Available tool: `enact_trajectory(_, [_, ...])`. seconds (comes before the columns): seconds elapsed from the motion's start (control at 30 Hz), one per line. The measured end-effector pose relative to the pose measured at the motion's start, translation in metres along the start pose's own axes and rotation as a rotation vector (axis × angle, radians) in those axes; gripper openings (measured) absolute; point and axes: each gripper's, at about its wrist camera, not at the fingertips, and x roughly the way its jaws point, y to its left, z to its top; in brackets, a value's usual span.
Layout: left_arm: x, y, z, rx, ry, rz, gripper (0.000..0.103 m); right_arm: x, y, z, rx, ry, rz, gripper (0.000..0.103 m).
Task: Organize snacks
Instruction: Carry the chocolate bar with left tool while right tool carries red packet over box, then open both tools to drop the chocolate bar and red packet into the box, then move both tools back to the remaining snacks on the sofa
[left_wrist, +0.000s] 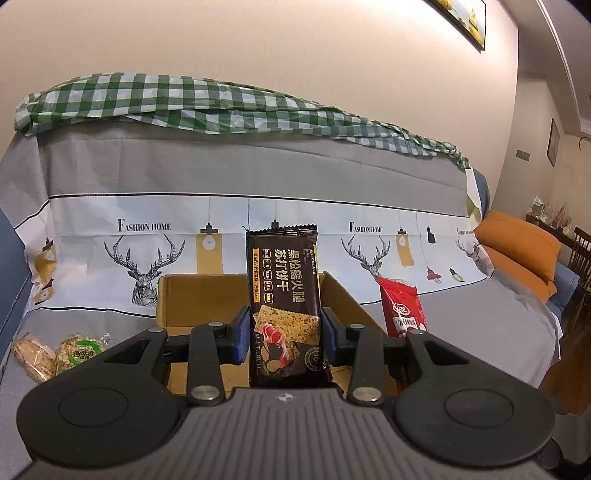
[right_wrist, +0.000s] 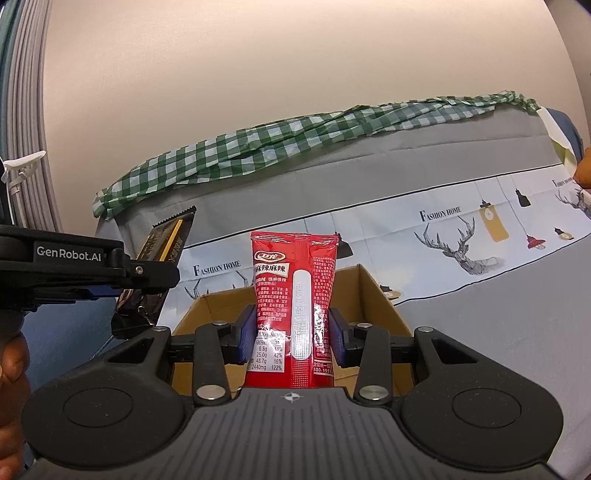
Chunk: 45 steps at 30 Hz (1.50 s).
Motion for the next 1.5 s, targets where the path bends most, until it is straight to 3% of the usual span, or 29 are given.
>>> enact_trajectory(0.33, [0.007, -0.006, 0.006, 0.007, 0.015, 0.021, 0.043, 0.000, 0.002, -0.001, 0.002, 0.003, -0.011, 0.042])
enact_trajectory(0.83, [0.010, -0.011, 0.021, -0.027, 0.006, -0.007, 0.043, 0.005, 0.009, -0.002, -0.021, 0.024, -0.023, 0.043])
enact_trajectory(0.87, [0.010, -0.011, 0.022, -0.030, 0.010, -0.013, 0.046, 0.006, 0.009, -0.001, -0.021, 0.029, -0.025, 0.044])
enact_trajectory(0.9, [0.011, -0.011, 0.021, -0.031, 0.020, -0.018, 0.061, 0.007, 0.010, -0.001, -0.023, 0.036, -0.025, 0.046])
enact_trajectory(0.93, [0.010, -0.010, 0.020, -0.033, 0.023, -0.014, 0.080, 0.009, 0.011, -0.002, -0.027, 0.048, -0.027, 0.059])
enact_trajectory(0.97, [0.008, -0.010, 0.017, -0.037, 0.012, -0.003, 0.085, 0.011, 0.012, -0.003, -0.031, 0.069, -0.025, 0.067])
enact_trajectory(1.0, [0.005, -0.008, 0.014, -0.040, -0.004, 0.008, 0.087, 0.012, 0.014, -0.003, -0.042, 0.077, -0.032, 0.080])
enact_trajectory(1.03, [0.002, -0.006, 0.010, -0.046, -0.015, 0.012, 0.087, 0.011, 0.016, -0.003, -0.055, 0.069, -0.041, 0.083])
enact_trajectory(1.27, [-0.040, 0.022, -0.029, -0.097, -0.127, 0.060, 0.087, 0.008, 0.019, -0.005, -0.074, 0.059, -0.054, 0.085])
enact_trajectory(1.5, [-0.075, 0.061, -0.057, -0.150, -0.070, 0.030, 0.077, 0.002, 0.029, -0.005, -0.094, 0.046, -0.059, 0.085])
